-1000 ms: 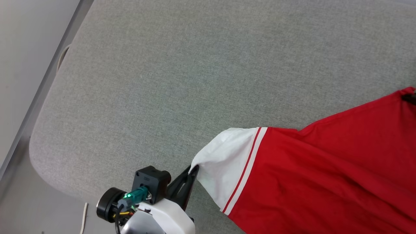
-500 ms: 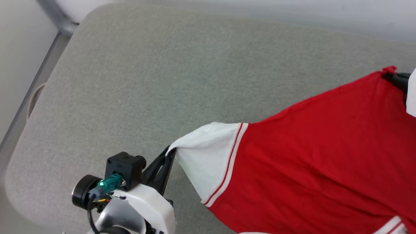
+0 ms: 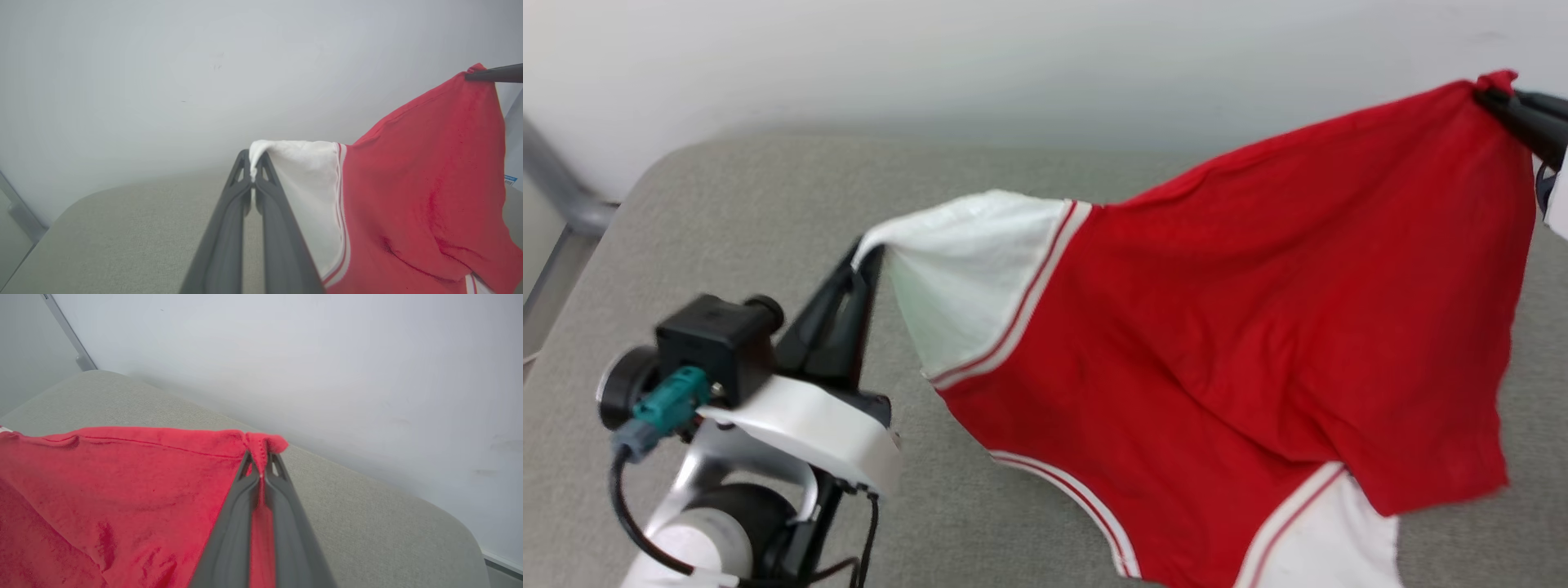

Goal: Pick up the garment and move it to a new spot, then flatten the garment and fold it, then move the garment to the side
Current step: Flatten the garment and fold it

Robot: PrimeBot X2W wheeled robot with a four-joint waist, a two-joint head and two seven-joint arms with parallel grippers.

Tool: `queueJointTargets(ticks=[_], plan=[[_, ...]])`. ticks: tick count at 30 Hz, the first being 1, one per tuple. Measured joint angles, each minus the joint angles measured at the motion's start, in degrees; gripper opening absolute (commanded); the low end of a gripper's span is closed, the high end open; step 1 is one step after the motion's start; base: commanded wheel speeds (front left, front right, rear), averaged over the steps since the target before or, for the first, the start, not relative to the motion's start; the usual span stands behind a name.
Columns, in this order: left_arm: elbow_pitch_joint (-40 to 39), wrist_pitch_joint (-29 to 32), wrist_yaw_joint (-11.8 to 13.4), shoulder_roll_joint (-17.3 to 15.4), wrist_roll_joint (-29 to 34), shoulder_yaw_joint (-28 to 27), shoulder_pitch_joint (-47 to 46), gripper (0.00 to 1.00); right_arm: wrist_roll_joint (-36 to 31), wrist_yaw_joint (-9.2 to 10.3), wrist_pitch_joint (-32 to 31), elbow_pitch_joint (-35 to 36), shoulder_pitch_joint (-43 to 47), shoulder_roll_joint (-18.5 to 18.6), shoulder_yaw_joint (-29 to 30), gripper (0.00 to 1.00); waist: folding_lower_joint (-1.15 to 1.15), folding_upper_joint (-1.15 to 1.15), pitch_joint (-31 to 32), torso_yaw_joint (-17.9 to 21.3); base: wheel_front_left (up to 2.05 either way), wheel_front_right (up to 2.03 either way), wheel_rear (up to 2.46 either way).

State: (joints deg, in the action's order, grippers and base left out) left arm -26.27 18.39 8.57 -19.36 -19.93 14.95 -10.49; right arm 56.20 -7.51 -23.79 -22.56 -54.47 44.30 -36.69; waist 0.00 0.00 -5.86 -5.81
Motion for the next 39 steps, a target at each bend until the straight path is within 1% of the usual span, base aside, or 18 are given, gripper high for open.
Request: queueJointTargets(ticks=[7,14,20,26,29,33,39], plan=[[-1.57,-0.86,0.54,-0.70,0.52,-3.18,-5.86,0.00,-0.89,0.00,1.49,4.11,-0.51,0.91,3.19,0.00,0.00,0.00,3.19,4.38,0.00,0.00,0.00],[-2.61,-2.26,1.37,-0.81,0.64,-6.17,-13.69,0.00,-1.77,0.00,2.36,8.53,0.43,1.19,8.45,0.00,0.00,0.00,4.88,7.64,0.00,0.00,0.00],[-2.13,-2.11,1.78,-0.96,1.91,-6.70,-19.90,0.00,-2.90,0.00,2.31,11.43,2.11,0.79,13.41,0.00,0.00,0.00,4.57,9.60,0.00,0.00,0.00],[-1.20,-1.47,1.92,-1.48,3.80,-6.35,-26.74,0.00,-4.66,0.00,1.54,14.14,3.05,0.08,17.73,0.00,0.00,0.00,2.42,10.59,0.00,0.00,0.00],[0.03,-0.96,1.37,-2.02,5.03,-5.94,-31.23,0.00,-5.30,0.00,1.48,15.37,3.01,-0.04,19.97,0.00,0.00,0.00,0.68,10.92,0.00,0.00,0.00],[2.32,0.19,-0.20,-3.27,6.20,-5.49,-39.13,0.00,-5.66,0.00,1.76,17.09,1.89,-0.14,22.72,0.00,0.00,0.00,-2.68,11.28,0.00,0.00,0.00],[9.26,0.98,-4.20,-5.56,8.49,-3.93,-54.51,0.00,-6.94,-0.01,3.89,16.91,-3.35,-0.24,25.55,0.00,0.01,0.00,-9.58,11.81,0.00,0.00,0.00]])
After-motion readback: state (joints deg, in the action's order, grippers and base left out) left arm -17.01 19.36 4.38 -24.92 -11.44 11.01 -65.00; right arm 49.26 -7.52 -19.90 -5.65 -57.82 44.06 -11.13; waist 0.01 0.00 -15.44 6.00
